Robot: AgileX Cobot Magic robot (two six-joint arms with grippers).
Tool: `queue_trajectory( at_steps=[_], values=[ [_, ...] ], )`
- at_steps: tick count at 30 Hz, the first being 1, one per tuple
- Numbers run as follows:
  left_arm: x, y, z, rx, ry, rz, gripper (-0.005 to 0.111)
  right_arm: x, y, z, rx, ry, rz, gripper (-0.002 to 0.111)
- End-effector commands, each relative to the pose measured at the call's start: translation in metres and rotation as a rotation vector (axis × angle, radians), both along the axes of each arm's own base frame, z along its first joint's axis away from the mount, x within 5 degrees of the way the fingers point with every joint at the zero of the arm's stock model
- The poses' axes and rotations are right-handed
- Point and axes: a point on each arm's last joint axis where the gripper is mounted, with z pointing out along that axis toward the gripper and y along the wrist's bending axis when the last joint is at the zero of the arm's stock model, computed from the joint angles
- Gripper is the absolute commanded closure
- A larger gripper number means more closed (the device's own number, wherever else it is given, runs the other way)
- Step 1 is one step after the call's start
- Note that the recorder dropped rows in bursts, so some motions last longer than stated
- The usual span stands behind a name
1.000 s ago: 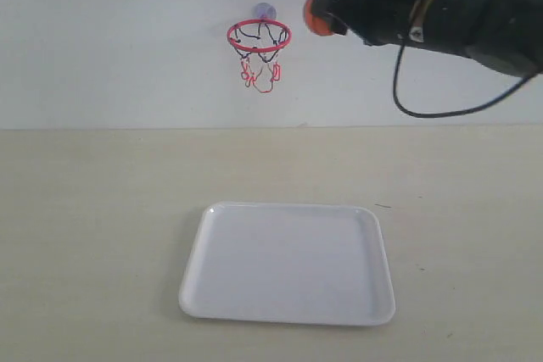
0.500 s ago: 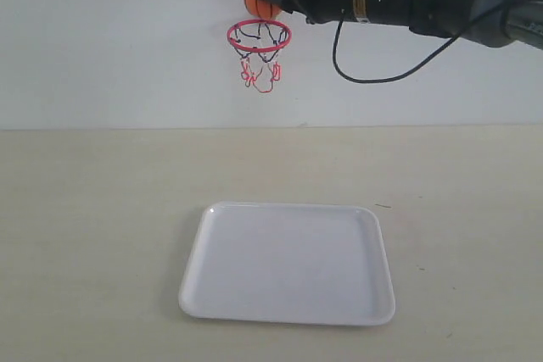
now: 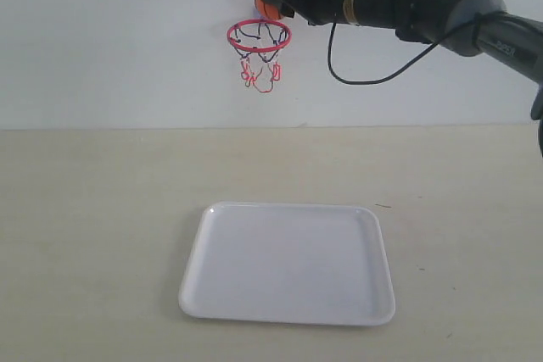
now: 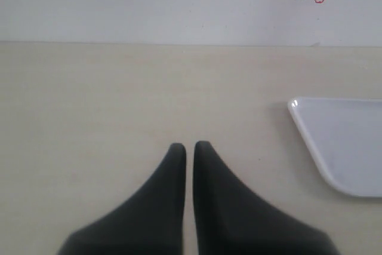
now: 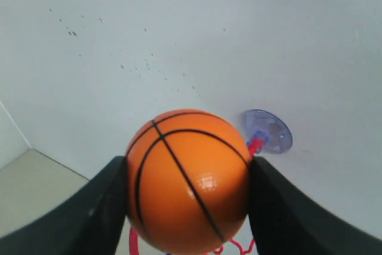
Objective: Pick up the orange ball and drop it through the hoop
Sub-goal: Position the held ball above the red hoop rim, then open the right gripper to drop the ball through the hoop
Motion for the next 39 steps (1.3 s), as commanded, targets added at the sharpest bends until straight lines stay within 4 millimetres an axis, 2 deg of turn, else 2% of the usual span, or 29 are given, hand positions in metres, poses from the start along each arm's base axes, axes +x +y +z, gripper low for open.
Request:
queue_trajectory(
  at_steps=[1,7,12,16,26,33,35,36,37,39],
  values=[
    [0.000,0.000,-0.001,-0.008,-0.002,0.000,0.103,0.001,0.002,0.006,0.001,-0.026,-0.017,0.108],
    [0.000,0.000,-0.001,-0.008,-0.002,0.000,0.103,0.001,0.004,0.002,-0.001,-0.015,0.004,0.108],
    [0.000,0.000,-0.001,-0.008,-0.002,0.000,0.103,0.005,0.006,-0.015,-0.009,0.014,0.013,0.108],
    [0.000,0.000,-0.001,-0.008,-0.002,0.000,0.103,0.006,0.007,-0.021,-0.015,0.018,0.019,0.108],
    [0.000,0.000,-0.001,-0.008,-0.002,0.000,0.103,0.007,0.007,-0.007,-0.005,-0.039,0.011,0.108],
    [0.000,0.000,-0.001,-0.008,-0.002,0.000,0.103,0.003,0.018,-0.006,-0.076,-0.114,0.030,0.108],
    [0.000,0.000,-0.001,-0.008,-0.002,0.000,0.103,0.002,0.021,-0.006,-0.085,-0.125,0.021,0.104],
    [0.000,0.000,-0.001,-0.008,-0.002,0.000,0.103,0.002,0.023,-0.006,-0.086,-0.127,0.011,0.098],
    [0.000,0.000,-0.001,-0.008,-0.002,0.000,0.103,0.002,0.023,-0.006,-0.086,-0.128,-0.002,0.089],
    [0.000,0.000,-0.001,-0.008,-0.002,0.000,0.103,0.003,0.023,-0.006,-0.075,-0.120,-0.025,0.064]
  ],
)
